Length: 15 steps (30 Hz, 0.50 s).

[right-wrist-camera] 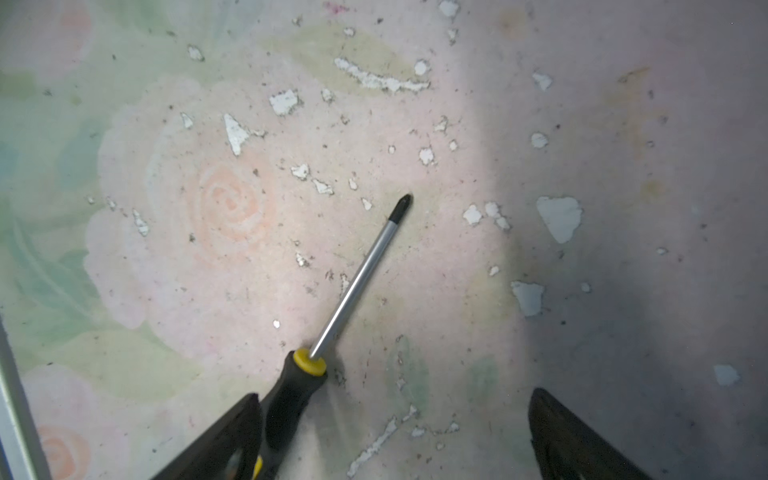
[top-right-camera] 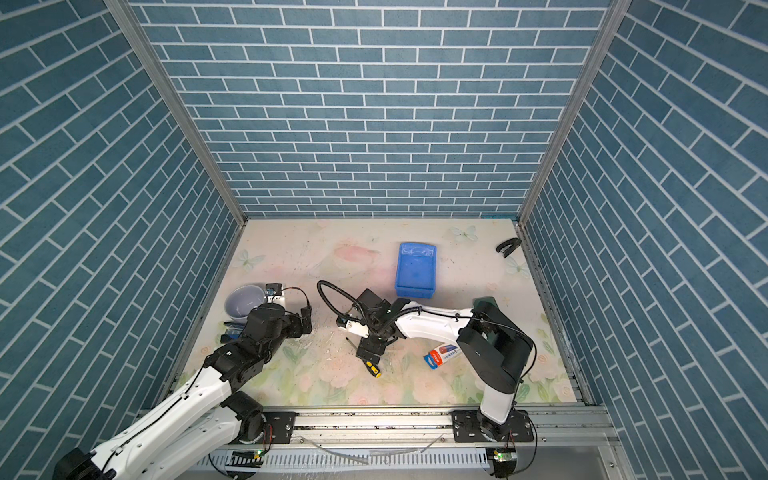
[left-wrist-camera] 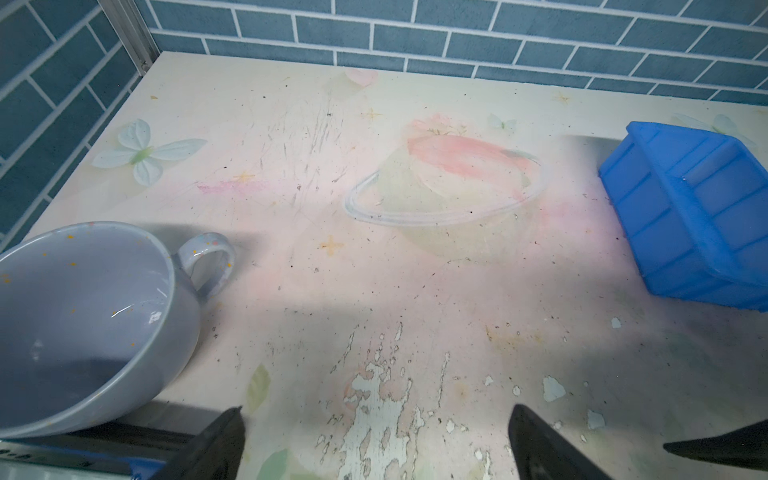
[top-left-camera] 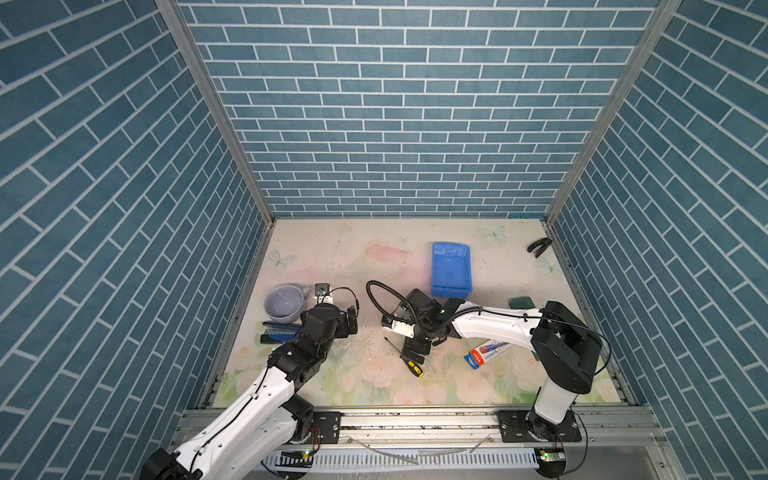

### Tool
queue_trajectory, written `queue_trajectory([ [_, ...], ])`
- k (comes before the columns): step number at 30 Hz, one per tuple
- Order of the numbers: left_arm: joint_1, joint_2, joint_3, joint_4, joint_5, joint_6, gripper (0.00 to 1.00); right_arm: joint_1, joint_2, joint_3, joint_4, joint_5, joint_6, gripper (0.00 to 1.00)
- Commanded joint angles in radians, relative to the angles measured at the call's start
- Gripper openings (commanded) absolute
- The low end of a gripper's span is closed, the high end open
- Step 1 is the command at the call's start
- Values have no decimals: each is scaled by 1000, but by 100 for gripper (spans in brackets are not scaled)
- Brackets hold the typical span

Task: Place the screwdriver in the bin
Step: 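Lower the right gripper and close it on the screwdriver's black handle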

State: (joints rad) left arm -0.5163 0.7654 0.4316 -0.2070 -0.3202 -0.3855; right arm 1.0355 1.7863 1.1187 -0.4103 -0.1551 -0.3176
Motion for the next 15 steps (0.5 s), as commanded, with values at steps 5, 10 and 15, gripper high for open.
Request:
queue_trajectory([
  [5,10,-21,-20,-32,-26,-28,100,28,83,95,-109,34,-71,99],
  [10,11,-37,-23,-47,-34,-29,100,22,81,69,-124,112,-90,99],
  [15,12,-40,-27,-48,-36,-29,100,2,44,35,-146,105,-84,88],
])
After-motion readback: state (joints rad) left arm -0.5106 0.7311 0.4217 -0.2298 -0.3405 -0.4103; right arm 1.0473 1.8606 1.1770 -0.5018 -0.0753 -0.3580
